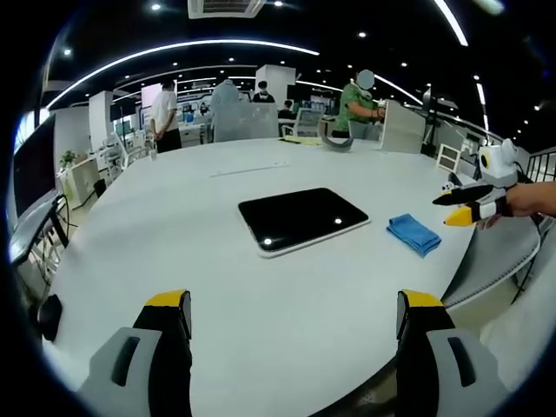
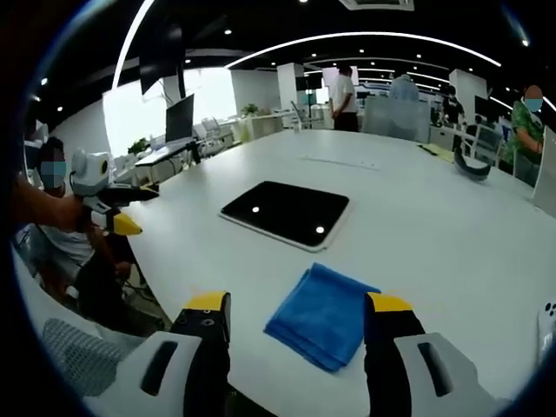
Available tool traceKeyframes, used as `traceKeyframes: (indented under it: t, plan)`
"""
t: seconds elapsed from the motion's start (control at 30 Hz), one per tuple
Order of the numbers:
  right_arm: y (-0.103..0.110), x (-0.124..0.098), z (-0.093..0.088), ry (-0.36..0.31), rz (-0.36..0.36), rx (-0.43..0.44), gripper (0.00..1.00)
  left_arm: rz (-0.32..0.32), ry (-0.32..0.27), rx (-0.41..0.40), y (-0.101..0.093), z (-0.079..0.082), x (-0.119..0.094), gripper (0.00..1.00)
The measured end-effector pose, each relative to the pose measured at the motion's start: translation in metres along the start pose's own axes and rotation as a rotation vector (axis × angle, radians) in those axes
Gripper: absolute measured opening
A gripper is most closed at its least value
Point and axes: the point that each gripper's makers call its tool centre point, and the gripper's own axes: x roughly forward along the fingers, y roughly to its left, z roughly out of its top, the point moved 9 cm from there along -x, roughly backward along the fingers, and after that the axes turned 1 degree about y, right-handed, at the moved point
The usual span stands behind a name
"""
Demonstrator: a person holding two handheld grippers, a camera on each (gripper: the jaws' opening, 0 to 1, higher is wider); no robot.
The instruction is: Wipe the mirror surface with the cleaning cloth until all visible marks leave the cleaned area.
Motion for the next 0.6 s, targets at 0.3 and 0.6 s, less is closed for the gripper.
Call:
traceKeyframes:
  t: [0.3, 0.6]
  plan:
    - [-0.0046, -0.0018, 0.0011, -0.015, -0.025, -0.009, 0.59, -0.006, -0.005, 0.022, -0.0027, 0.0015, -0.0009, 0.99]
    - [-0.0037, -0.0017, -0.0034, -0.002, -0.012, -0.025, 0.57, -0.011, -0.015, 0.028, -0.0041, 0.0027, -0.0032, 0.99]
